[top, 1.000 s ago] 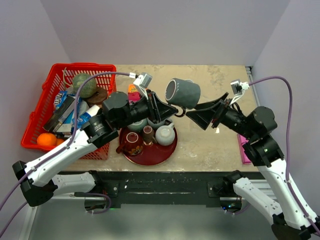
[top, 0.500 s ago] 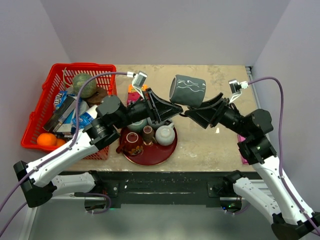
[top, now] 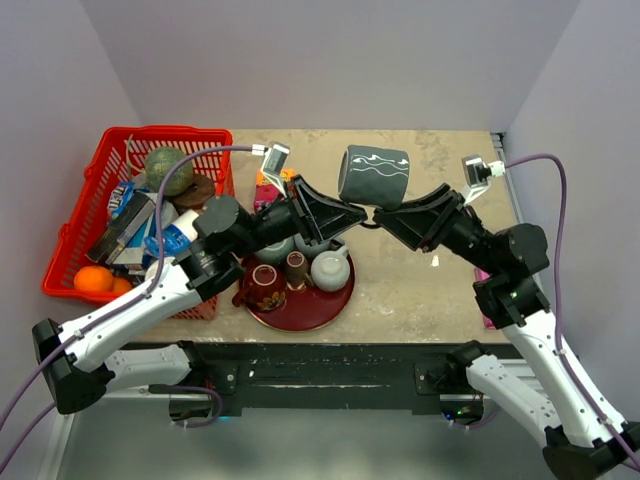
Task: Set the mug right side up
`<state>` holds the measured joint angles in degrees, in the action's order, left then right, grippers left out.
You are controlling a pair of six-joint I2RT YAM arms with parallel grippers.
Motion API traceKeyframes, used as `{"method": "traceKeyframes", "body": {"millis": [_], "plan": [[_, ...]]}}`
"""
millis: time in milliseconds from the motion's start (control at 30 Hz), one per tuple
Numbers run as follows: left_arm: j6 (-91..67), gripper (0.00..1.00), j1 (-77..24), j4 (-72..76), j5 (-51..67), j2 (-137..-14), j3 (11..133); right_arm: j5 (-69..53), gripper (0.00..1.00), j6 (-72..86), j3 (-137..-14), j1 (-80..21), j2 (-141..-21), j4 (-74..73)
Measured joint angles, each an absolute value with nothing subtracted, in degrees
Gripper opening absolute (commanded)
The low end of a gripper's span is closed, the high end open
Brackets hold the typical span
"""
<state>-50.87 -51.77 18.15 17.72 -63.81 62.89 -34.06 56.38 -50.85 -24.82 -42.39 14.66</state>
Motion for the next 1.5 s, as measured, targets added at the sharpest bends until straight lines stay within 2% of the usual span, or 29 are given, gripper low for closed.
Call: {"method": "traceKeyframes", "body": {"millis": [433, 500, 533, 567, 633, 767, 833, 867, 967, 1067, 1167, 1233, 1500], "plan": [[-52.01, 0.0, -51.46, 24.71, 15.25, -64.34, 58.94, -33.69, 0.37, 60.69, -49.15, -24.8, -44.34, 19.0], [-52.01, 0.0, -51.42, 25.36, 14.81, -64.55, 58.67, -33.34, 0.33, 61.08, -49.15, -24.8, -44.77, 19.31], [-52.01, 0.0, -51.42, 25.76, 14.57, -64.75, 58.48, -33.08, 0.27, 61.17, -49.15, -24.8, -44.95, 19.33], [-52.01, 0.0, -51.4, 26.06, 14.46, -64.93, 58.41, -32.82, 0.14, 61.32, -49.15, -24.8, -45.01, 19.33], [-52.34, 0.0, -51.4, 26.7, 14.35, -65.1, 58.37, -32.53, 0.0, 61.36, -49.15, -24.77, -45.17, 19.31], [-52.84, 0.0, -51.33, 27.51, 13.91, -65.28, 58.37, -32.25, 0.0, 61.8, -49.15, -24.8, -45.78, 20.16], [-52.84, 0.14, -51.27, 27.7, 13.89, -65.47, 58.35, -32.16, 0.0, 61.82, -49.15, -24.75, -45.8, 20.14], [-52.84, 0.33, -51.22, 27.73, 13.87, -65.54, 58.37, -32.05, 0.0, 61.73, -49.15, -24.75, -45.8, 20.1], [-51.77, 0.67, -51.2, 27.24, 14.13, -65.58, 58.37, -31.14, 0.0, 61.32, -49.15, -24.8, -45.69, 19.22], [-50.33, 0.87, -51.64, 25.76, 14.92, -65.58, 58.37, -29.41, 0.0, 60.4, -49.15, -24.8, -45.74, 16.36], [-48.82, 0.96, -51.83, 23.51, 14.96, -65.58, 58.37, -27.07, 0.0, 59.13, -49.17, -24.73, -45.74, 12.82], [-47.88, 0.99, -51.83, 21.78, 14.76, -65.56, 58.37, -25.19, 0.0, 57.95, -49.34, -24.75, -45.67, 10.31], [-43.42, 0.99, -51.86, 7.88, 9.39, -65.54, 59.48, -14.37, 0.0, 49.19, -55.7, -24.75, -46.04, -4.54]]}}
